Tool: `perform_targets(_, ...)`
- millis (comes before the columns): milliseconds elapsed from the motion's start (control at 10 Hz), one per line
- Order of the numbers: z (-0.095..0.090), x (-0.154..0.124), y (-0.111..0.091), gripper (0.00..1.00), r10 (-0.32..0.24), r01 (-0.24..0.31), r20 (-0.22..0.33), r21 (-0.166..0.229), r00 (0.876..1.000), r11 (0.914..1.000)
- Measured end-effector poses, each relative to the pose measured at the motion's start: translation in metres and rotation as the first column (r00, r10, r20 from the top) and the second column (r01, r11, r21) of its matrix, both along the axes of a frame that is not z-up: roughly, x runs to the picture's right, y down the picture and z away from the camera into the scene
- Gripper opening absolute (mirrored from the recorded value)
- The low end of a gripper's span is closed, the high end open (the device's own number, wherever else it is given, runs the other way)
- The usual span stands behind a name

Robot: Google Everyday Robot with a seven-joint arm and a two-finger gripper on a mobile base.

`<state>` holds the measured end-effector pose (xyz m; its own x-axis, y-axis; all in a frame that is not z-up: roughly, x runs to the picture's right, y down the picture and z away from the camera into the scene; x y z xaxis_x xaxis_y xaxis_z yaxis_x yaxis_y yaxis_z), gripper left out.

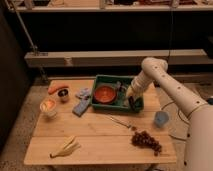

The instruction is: Wipe tray with brush

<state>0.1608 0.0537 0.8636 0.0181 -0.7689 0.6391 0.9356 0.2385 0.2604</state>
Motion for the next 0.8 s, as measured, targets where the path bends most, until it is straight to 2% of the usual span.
perform_targets(100, -0.006, 0.005, 0.009, 0.0, -0.005, 0.005, -0.008, -0.005, 1.0, 1.0)
perform_targets(500, -0.015, 0.03, 0.023, 0.0, -0.018, 0.016, -0.054, -0.026, 0.998, 0.9995)
perform_targets(800, -0.019, 0.041, 0.032, 0.0, -0.052, 0.048, -0.086, -0.041, 0.995, 0.998)
